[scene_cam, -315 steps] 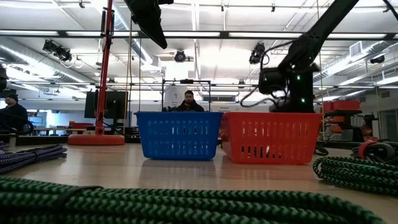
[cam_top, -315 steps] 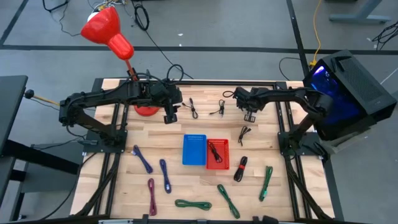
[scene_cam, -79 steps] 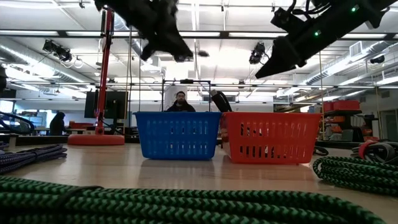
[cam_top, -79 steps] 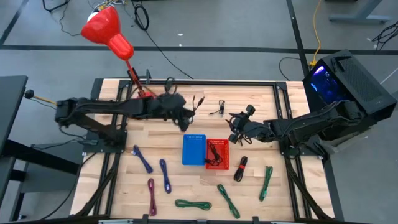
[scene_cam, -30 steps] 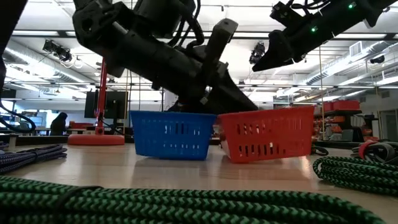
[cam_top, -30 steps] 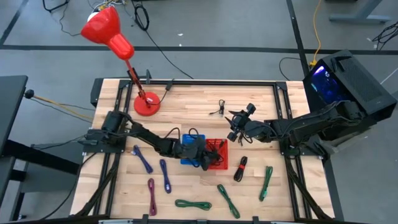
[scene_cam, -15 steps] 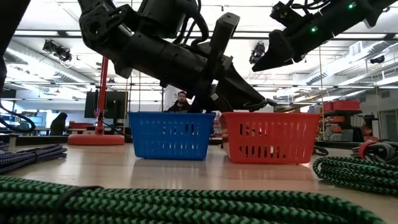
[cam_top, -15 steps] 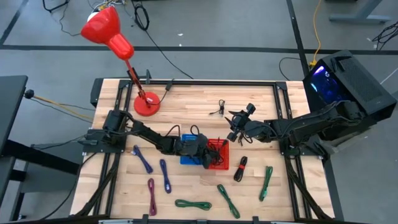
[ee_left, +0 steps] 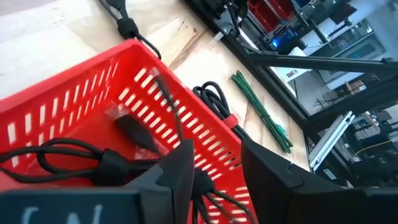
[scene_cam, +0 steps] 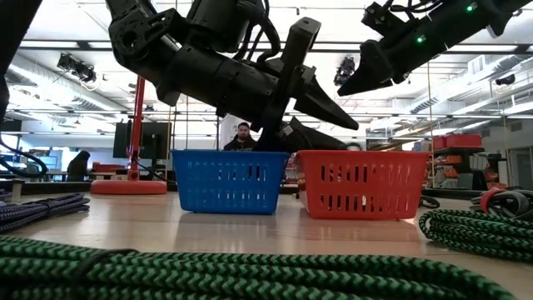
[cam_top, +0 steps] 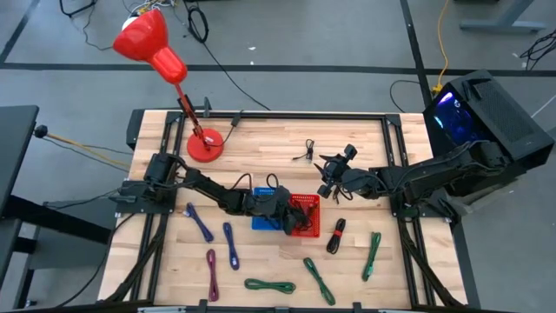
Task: Pick & Place USB Port
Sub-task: Put the black charger cable into the red bin
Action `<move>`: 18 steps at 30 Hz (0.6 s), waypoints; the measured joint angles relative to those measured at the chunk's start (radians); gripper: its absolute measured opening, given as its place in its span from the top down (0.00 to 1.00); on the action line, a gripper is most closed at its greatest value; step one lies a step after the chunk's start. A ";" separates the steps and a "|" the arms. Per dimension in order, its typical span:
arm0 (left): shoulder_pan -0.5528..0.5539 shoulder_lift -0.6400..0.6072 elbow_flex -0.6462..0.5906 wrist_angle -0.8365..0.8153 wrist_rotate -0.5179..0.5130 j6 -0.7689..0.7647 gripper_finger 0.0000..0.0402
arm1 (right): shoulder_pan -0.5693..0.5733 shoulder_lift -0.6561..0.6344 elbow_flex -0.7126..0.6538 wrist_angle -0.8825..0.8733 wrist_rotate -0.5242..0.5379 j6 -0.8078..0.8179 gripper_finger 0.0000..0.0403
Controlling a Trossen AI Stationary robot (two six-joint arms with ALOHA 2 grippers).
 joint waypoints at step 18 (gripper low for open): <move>0.144 -0.124 -0.001 0.050 0.200 0.275 0.65 | -0.011 0.000 0.000 0.003 -0.016 0.041 0.63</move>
